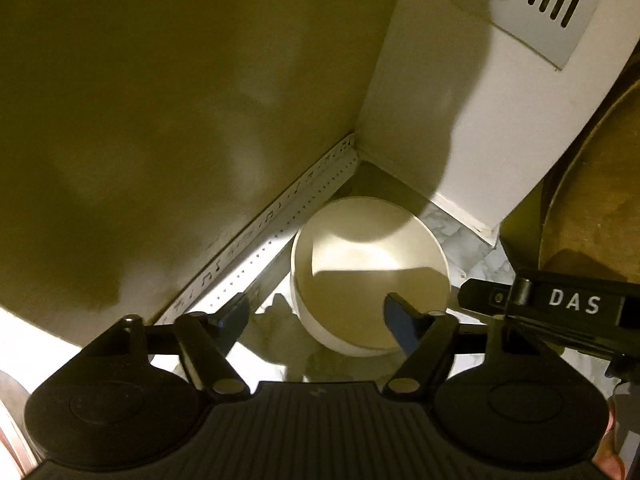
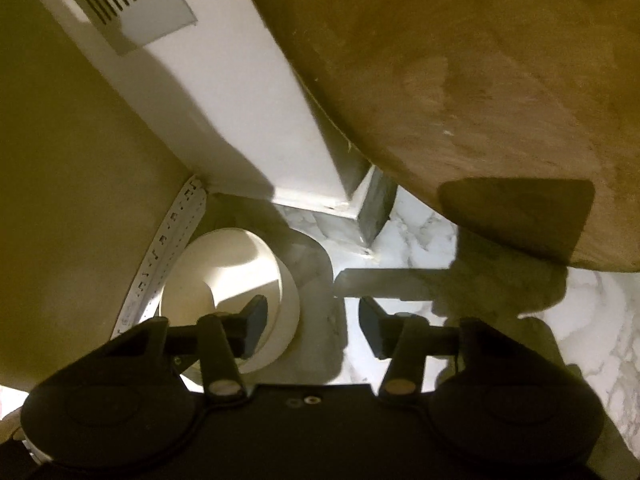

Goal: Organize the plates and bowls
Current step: 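Move both grippers to the cream ceramic bowl by the wall, then close both grippers on the rim of the cream bowl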

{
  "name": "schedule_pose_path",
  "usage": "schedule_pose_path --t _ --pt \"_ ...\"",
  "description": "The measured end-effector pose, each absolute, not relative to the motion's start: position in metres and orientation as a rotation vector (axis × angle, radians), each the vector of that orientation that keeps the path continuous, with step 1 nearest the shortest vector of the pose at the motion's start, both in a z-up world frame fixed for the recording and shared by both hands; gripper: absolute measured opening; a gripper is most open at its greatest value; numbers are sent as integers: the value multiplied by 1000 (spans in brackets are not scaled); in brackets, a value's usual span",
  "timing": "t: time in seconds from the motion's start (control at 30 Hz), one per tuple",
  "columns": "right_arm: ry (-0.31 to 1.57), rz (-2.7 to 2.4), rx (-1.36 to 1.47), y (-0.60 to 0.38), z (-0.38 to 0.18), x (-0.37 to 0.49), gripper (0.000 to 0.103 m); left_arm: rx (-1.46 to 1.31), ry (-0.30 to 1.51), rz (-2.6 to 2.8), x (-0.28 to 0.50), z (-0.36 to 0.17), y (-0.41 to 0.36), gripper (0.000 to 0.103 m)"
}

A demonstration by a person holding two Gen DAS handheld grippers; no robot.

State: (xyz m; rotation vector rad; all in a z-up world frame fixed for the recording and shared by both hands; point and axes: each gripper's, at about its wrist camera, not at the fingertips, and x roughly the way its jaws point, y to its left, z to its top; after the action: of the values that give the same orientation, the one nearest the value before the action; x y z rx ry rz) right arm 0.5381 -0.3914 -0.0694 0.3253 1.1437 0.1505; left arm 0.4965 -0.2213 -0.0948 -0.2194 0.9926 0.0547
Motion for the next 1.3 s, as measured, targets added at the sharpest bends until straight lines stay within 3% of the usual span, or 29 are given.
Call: schedule_pose_path --t 0.1,0.17,0.3,0.37,0.6,0.7,0.77,0.97,1.3 --pt "1154 164 320 -387 -75 544 41 -197 1000 68 503 -98 -223 65" --pt "1160 178 306 -383 -79 547 37 -181 1007 57 507 -100 -225 54" --pt "1168 198 267 -374 -85 551 28 -161 1013 58 510 -104 -226 50" --pt "1166 200 249 -370 -86 553 24 -157 1020 58 513 -106 -225 41" --pt "1161 225 207 -361 -87 556 8 -119 1035 50 518 -110 -226 33" --pt "1159 227 181 -358 -86 556 8 -102 1043 42 518 -110 -225 28" --pt "1164 222 174 -359 -86 554 7 -91 1054 28 517 -112 -225 19" --pt "1176 211 156 -362 -83 543 6 -51 1070 -7 509 -111 -228 12" --pt "1163 186 153 -366 -57 526 5 2 1059 -80 488 -88 -241 11"
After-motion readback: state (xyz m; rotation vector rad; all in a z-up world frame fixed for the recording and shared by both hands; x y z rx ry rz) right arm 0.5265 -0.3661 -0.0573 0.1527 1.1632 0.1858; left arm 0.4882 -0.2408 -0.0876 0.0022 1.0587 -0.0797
